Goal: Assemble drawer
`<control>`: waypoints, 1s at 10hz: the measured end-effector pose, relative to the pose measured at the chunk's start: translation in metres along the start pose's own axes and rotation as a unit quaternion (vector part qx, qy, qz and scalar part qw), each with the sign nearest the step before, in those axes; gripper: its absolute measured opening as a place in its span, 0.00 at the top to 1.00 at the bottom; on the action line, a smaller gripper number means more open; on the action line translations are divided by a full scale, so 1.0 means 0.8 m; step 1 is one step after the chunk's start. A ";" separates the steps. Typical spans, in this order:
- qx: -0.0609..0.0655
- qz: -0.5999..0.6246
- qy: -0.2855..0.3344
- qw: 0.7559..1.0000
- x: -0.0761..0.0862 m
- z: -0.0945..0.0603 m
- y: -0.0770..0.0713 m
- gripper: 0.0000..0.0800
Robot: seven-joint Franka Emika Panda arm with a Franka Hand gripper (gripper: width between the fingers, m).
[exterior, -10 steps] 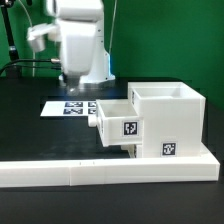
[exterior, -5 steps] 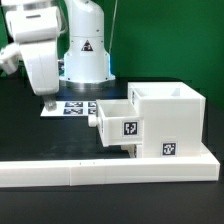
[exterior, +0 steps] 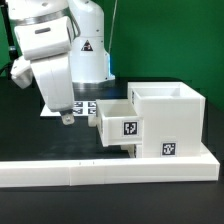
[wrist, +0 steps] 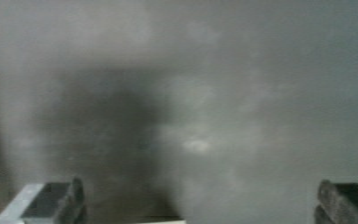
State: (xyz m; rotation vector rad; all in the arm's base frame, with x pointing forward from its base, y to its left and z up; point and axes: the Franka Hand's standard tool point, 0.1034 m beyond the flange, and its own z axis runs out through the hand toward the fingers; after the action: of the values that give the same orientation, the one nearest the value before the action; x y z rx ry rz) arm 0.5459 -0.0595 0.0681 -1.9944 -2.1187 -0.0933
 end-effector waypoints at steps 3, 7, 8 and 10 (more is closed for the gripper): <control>0.003 0.051 0.006 0.999 0.033 0.012 0.013 0.19; 0.013 0.066 0.003 0.998 0.063 0.026 0.007 0.19; 0.015 0.066 0.003 0.998 0.069 0.028 0.005 0.19; 0.018 0.071 0.005 0.997 0.087 0.032 0.006 0.19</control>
Offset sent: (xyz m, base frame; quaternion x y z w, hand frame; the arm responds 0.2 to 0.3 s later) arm 0.0071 0.0405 -0.0002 -0.0014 -0.0028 0.0673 0.9977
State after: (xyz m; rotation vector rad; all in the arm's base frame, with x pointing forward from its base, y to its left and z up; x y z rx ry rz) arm 0.5439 0.0144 0.0570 -2.1116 -1.9501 -0.0399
